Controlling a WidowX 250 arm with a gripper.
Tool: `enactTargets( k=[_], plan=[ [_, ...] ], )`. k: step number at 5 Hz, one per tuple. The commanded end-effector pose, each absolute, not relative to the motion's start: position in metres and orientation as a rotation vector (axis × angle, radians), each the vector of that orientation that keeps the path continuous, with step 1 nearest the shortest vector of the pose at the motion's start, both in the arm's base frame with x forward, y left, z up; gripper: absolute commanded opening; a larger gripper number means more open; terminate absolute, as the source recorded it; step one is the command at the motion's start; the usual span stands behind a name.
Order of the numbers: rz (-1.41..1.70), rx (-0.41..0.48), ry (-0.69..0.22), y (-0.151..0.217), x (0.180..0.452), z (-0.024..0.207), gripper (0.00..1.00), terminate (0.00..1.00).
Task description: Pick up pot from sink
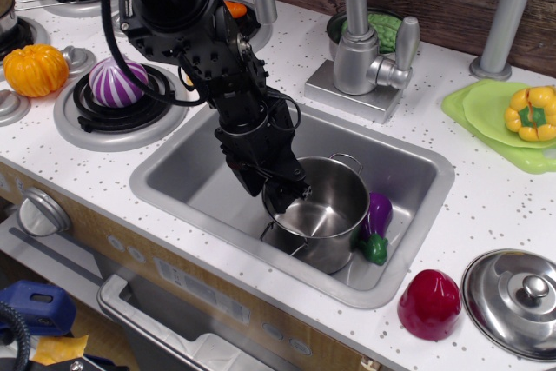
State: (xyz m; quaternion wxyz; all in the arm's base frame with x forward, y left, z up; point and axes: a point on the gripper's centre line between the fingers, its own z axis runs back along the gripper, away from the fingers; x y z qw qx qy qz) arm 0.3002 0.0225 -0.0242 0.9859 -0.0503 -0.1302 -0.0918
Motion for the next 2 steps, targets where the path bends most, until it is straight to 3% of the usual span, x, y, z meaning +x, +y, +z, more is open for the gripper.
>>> enactTargets(
  k=[1,2],
  plan=[
    [-0.128,-0.122,-0.278,0.0274,0.3071,-0.0161,0.00,0.00],
    [-0.112,-0.111,-0.291,0.0264,0.3086,-0.0158,0.00,0.00]
  ],
)
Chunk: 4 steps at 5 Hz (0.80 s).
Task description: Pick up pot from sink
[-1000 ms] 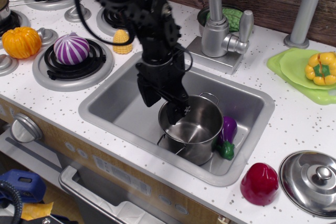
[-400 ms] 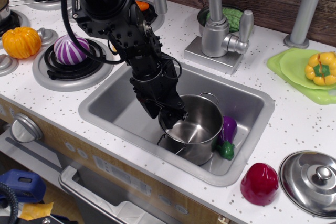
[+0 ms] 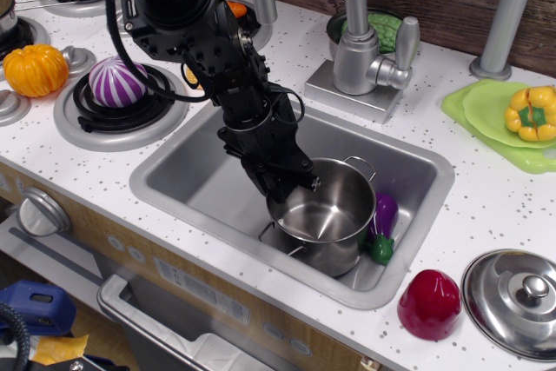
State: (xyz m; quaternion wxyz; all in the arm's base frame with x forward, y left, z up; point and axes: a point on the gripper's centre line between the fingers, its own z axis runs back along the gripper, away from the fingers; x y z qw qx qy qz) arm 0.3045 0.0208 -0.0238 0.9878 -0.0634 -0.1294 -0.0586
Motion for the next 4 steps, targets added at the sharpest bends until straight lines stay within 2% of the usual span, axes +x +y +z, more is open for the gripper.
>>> enactTargets(
  k=[1,2,4],
  plan=[
    [-0.137,-0.021,-0.281,0.024,0.317,0.006,0.00,0.00],
    [-0.188,0.083,-0.257,0.021,0.327,0.032,0.00,0.00],
    [-0.353,0.159,-0.139,0.021,0.341,0.080,0.00,0.00]
  ],
)
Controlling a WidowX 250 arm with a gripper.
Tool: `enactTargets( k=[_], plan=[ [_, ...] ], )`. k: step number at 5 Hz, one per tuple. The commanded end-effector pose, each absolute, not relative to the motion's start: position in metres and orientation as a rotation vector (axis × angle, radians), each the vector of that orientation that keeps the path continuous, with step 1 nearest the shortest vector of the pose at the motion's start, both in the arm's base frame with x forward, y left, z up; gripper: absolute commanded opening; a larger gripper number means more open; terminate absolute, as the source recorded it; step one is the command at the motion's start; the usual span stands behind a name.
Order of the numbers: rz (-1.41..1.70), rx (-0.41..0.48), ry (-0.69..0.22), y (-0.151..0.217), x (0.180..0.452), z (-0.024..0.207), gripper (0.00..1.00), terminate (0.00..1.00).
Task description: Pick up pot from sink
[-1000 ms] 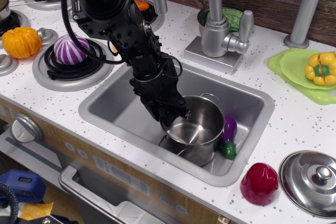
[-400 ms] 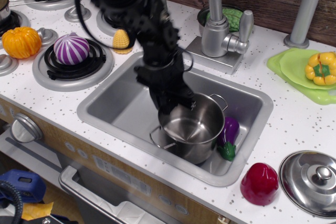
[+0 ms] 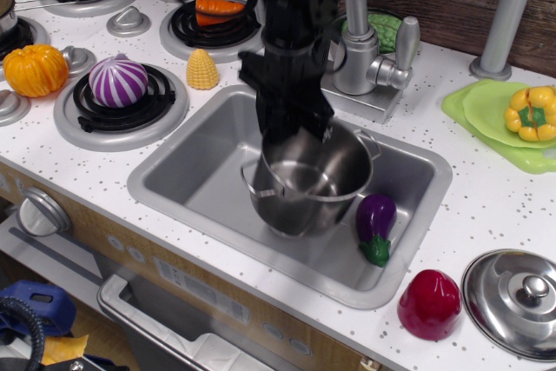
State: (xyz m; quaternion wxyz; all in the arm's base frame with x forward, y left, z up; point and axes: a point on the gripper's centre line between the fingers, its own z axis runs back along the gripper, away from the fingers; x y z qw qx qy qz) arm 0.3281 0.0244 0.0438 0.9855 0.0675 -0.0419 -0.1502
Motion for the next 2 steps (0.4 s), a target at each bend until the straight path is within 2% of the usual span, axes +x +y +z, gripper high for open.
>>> enactTargets(
  k=[1,2],
  plan=[
    [-0.448,0.169,-0.092,0.0146,0.3435,0.0881,0.00,0.00],
    [-0.495,0.155,-0.108,0.0166,0.3441,0.0883,0.00,1.00]
  ],
)
